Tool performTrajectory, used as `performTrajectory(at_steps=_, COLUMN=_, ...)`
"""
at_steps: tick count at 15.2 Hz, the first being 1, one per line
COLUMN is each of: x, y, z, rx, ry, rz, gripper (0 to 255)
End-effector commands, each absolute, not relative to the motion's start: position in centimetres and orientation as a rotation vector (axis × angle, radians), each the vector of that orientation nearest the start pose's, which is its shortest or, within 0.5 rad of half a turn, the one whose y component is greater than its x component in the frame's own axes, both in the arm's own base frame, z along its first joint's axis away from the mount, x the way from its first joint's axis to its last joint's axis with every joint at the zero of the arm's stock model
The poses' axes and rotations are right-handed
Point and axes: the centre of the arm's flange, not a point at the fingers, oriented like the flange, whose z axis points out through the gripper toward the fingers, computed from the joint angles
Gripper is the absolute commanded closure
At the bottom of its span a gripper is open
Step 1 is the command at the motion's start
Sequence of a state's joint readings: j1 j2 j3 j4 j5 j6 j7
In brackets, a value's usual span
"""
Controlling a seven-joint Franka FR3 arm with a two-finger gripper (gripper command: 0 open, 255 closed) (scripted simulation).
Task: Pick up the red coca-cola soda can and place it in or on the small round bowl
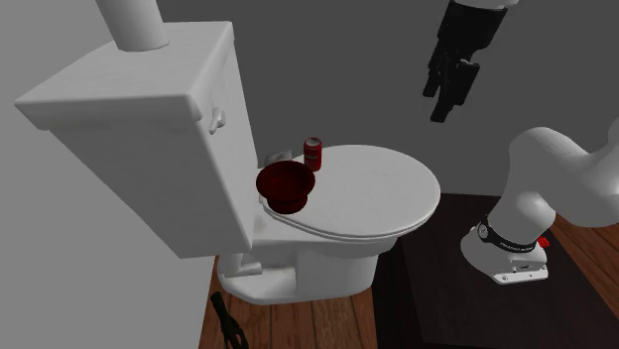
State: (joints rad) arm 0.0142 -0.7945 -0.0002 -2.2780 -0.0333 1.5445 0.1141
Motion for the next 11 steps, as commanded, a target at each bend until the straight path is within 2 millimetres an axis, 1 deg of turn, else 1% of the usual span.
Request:
performTrajectory(at_steps=1, x=30.2, y=0.1, z=62.8, rx=-3.165, ry=0.161, rz=-0.1, gripper=0)
performTrajectory(at_steps=11, x=37.7, y=-8.0, z=55.1, rx=-3.154, ry=0.233, rz=-0.073, gripper=0)
